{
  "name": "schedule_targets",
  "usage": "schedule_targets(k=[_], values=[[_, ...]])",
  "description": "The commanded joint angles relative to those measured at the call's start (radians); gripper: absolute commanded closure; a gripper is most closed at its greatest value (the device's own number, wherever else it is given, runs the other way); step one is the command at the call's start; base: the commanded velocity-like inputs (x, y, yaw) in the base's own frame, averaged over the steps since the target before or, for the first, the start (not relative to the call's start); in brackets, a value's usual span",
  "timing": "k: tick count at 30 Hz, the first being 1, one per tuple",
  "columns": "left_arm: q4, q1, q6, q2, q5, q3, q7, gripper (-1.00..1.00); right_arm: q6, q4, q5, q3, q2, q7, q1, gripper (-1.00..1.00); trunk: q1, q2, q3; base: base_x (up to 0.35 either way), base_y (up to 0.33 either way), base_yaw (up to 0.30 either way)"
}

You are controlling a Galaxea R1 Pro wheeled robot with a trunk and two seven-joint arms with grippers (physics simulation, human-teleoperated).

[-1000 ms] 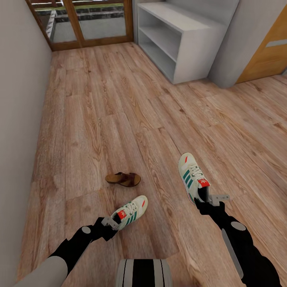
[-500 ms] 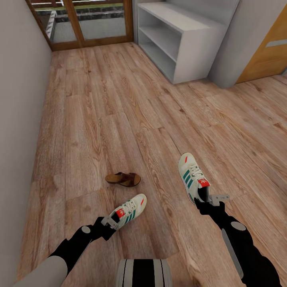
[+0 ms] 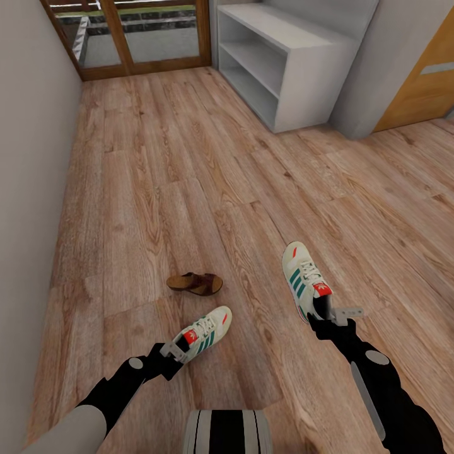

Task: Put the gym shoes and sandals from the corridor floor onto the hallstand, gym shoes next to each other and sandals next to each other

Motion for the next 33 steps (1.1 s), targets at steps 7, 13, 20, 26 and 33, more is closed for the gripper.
schedule_targets(k=[7,13,20,26,33], values=[[-0.005,0.0,0.005,-0.001,-0.004,-0.002,-0.003,1.0,0.006,-0.001,0.0,-0.002,0.0,0.007,0.0,1.0,0.0,0.0,-0.001,0.0,0.0,0.0],[-0.003,0.0,0.005,-0.001,-0.004,0.0,-0.003,1.0,0.006,-0.001,0.001,-0.002,0.0,0.007,0.0,1.0,0.0,0.0,-0.001,0.0,0.0,0.0],[-0.003,0.0,0.005,-0.002,-0.003,0.002,-0.004,1.0,0.006,-0.001,0.001,-0.009,0.0,0.007,0.0,1.0,-0.003,0.001,0.026,0.0,0.0,0.0],[-0.002,0.001,0.005,-0.002,-0.001,0.002,-0.004,1.0,0.005,0.0,0.002,-0.036,0.0,0.007,0.001,1.0,-0.006,0.003,0.05,0.0,0.0,0.0],[0.002,0.002,0.005,-0.003,0.003,0.005,-0.004,1.0,0.005,0.0,0.005,-0.043,-0.001,0.008,0.001,1.0,-0.009,0.004,0.077,0.0,0.0,0.0]])
